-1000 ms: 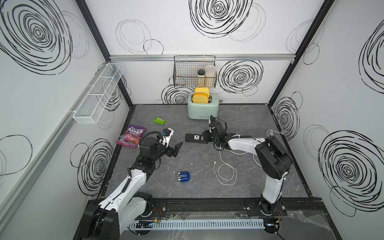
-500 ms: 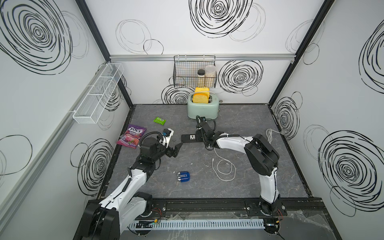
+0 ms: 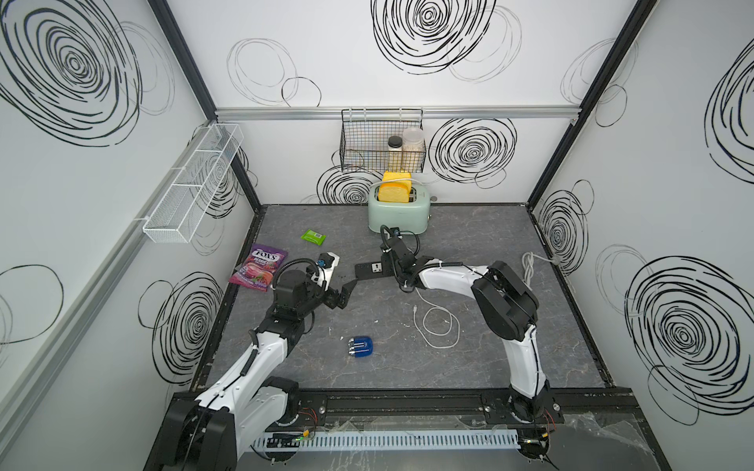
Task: Charge the electric shaver
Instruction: Insert the plug into the socket.
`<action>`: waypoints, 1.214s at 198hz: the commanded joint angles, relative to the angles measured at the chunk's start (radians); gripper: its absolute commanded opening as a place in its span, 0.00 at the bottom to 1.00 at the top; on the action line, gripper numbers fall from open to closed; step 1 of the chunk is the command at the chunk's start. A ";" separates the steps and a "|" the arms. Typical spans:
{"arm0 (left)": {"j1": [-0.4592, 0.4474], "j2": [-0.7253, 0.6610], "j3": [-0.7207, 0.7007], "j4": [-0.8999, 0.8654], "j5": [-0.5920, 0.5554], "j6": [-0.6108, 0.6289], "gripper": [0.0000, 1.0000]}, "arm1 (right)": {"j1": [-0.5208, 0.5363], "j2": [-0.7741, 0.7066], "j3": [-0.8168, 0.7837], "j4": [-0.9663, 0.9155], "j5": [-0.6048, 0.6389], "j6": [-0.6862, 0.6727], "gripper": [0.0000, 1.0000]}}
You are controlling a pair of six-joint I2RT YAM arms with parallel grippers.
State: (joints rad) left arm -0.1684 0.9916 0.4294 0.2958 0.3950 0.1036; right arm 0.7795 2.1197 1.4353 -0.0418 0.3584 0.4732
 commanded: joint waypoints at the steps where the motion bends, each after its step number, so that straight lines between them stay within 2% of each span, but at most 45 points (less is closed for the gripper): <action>1: 0.012 0.015 -0.011 0.059 0.002 -0.005 0.97 | 0.001 0.168 -0.047 -0.347 -0.013 -0.038 0.00; 19: 0.013 0.024 -0.008 0.066 0.004 -0.006 0.97 | -0.007 0.159 -0.074 -0.354 0.002 -0.039 0.00; 42: 0.012 0.037 -0.003 0.077 0.011 -0.007 0.97 | -0.054 0.106 -0.172 -0.313 -0.101 -0.004 0.00; 54: 0.011 0.046 -0.001 0.080 0.014 -0.005 0.97 | -0.054 0.089 -0.194 -0.320 -0.090 -0.012 0.00; 74: 0.010 0.054 0.003 0.085 0.016 -0.005 0.97 | -0.016 0.098 -0.197 -0.353 -0.014 -0.036 0.00; 91: 0.009 0.065 0.011 0.089 0.019 -0.005 0.97 | -0.010 0.114 -0.198 -0.354 -0.059 -0.018 0.00; 115: 0.006 0.073 0.034 0.084 0.025 -0.004 0.97 | -0.029 0.102 -0.180 -0.361 -0.052 0.030 0.00; 133: 0.002 0.081 0.050 0.078 0.027 0.006 0.97 | -0.072 0.057 -0.190 -0.323 -0.127 0.084 0.00; 163: -0.011 0.089 0.077 0.065 0.035 0.021 0.97 | -0.106 -0.019 -0.164 -0.240 -0.252 0.133 0.21; 178: -0.015 0.091 0.090 0.053 0.059 0.032 0.97 | -0.108 -0.041 -0.119 -0.216 -0.287 0.136 0.39; 197: -0.026 0.090 0.106 0.040 0.072 0.041 0.97 | -0.108 -0.054 -0.059 -0.232 -0.327 0.134 0.51; 218: -0.027 0.086 0.117 0.034 0.076 0.042 0.97 | -0.093 -0.082 -0.047 -0.230 -0.303 0.136 0.63; 240: -0.027 0.079 0.118 0.029 0.077 0.046 0.97 | -0.072 -0.097 -0.051 -0.224 -0.282 0.140 0.68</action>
State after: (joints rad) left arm -0.1898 1.0786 0.5182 0.3122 0.4480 0.1322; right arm 0.6811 2.0346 1.3899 -0.1585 0.0822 0.5877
